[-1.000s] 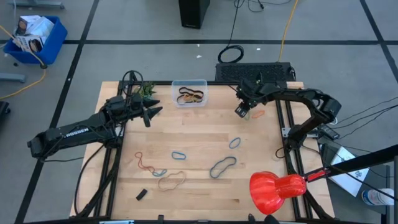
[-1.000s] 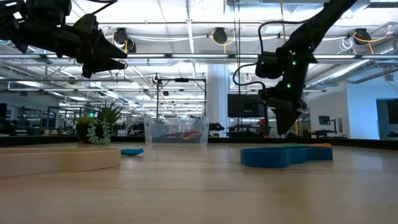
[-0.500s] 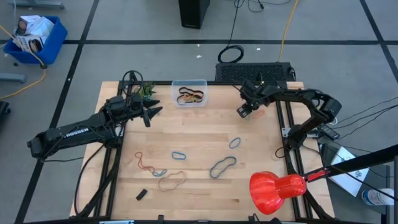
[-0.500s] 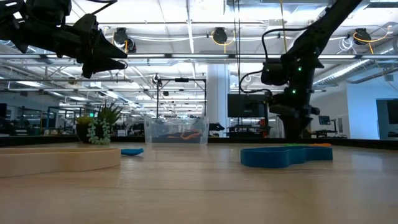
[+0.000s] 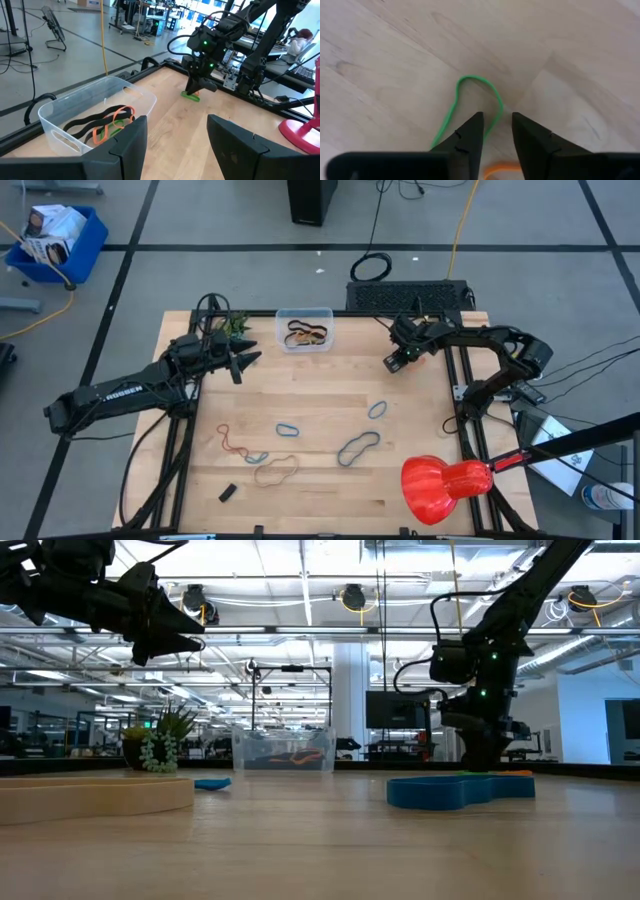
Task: Pick and place rubber bands into bin
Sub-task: Put the green rubber band into the transparent bin, then put the orange rubber band into the transparent bin
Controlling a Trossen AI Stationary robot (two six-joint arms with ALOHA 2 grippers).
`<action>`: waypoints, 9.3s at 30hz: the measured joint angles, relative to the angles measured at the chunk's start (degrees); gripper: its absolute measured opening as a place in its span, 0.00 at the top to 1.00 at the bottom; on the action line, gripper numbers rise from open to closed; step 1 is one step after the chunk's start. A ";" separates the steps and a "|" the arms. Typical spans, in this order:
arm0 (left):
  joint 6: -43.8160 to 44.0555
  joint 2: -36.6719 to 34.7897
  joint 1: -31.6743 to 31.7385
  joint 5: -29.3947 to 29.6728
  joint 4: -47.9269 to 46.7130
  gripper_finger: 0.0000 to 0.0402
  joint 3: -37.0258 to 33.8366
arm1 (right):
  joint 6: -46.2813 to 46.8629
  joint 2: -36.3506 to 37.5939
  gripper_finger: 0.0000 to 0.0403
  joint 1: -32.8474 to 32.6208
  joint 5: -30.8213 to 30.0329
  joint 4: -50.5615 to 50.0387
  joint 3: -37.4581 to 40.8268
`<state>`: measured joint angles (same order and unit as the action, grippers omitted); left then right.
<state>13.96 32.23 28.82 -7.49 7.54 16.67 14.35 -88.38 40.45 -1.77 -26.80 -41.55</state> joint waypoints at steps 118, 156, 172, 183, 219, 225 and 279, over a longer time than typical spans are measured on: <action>-0.63 0.00 0.02 0.02 -0.08 0.47 0.01 | -14.19 -26.21 0.92 -9.44 10.85 32.56 -35.75; -0.63 0.01 0.02 0.04 -0.23 0.47 0.01 | -2.13 -2.86 0.70 -9.03 -12.75 -18.90 -35.73; 0.09 0.02 0.01 -0.02 -0.21 0.47 0.02 | 3.76 -0.02 0.71 -8.54 -14.70 -27.09 -25.02; 0.03 0.02 0.02 -0.04 -0.21 0.47 0.02 | 7.52 0.43 0.74 -4.86 -14.68 -25.64 -13.51; -0.20 0.02 0.02 0.00 0.01 0.47 0.02 | 9.36 12.26 0.85 2.60 -11.77 -7.24 4.80; -0.20 0.02 0.02 0.00 0.00 0.47 0.02 | 6.99 12.26 0.85 2.60 -12.02 -8.28 4.80; -0.22 0.02 0.02 0.04 -0.02 0.47 0.02 | 3.07 12.33 0.85 2.58 -14.68 -1.65 10.81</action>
<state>13.74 32.25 28.84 -7.44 7.52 16.69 17.42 -76.05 43.03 -16.45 -28.45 -30.74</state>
